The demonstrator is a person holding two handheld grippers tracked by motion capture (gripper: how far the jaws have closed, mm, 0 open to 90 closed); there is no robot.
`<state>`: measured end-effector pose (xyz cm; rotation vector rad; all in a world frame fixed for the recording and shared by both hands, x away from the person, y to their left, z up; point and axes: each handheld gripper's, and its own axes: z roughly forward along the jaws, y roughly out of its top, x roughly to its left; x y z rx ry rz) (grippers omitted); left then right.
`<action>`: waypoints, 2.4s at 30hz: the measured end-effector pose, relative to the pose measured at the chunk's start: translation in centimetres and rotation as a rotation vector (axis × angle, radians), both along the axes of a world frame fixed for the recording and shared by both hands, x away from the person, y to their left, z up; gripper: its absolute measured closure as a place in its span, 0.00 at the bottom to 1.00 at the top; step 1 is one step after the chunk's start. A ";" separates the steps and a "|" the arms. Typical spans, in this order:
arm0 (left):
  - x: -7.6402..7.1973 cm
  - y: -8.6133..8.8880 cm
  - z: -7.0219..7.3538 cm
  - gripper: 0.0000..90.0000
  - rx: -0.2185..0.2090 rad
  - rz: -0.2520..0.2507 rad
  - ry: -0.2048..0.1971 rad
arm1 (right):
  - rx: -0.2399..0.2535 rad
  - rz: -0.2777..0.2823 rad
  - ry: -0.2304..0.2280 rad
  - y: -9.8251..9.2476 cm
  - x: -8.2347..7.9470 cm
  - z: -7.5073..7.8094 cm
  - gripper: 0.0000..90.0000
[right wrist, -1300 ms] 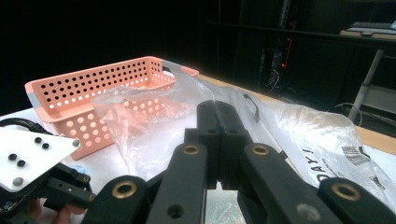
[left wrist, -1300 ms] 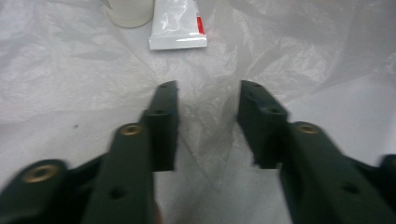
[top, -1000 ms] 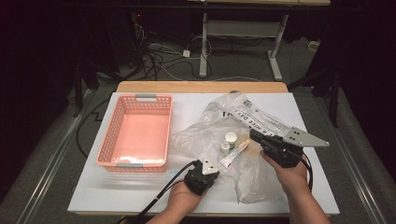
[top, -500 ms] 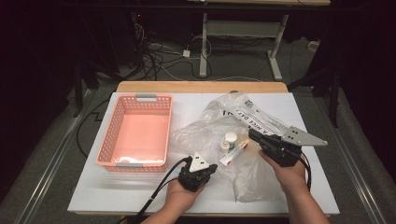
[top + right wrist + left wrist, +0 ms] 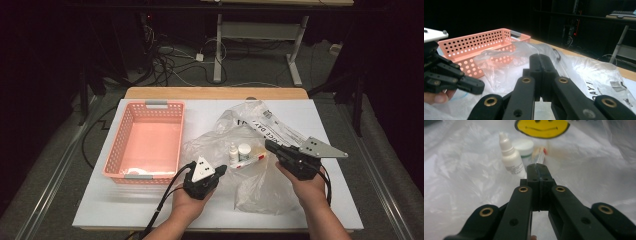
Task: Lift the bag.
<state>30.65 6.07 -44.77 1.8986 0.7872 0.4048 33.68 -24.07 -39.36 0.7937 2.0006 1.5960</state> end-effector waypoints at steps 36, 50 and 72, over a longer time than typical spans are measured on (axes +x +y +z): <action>5.6 -2.0 16.2 0.99 -0.140 0.060 -0.343 | 0.114 -0.135 -0.164 -0.1 3.5 7.5 1.00; 5.6 -1.0 8.5 0.50 -0.016 0.053 -0.120 | 0.105 -0.149 -0.157 -0.6 3.8 7.3 1.00; 8.1 -3.0 5.5 0.99 0.057 0.059 -0.064 | 0.117 -0.153 -0.132 -1.7 3.2 6.1 1.00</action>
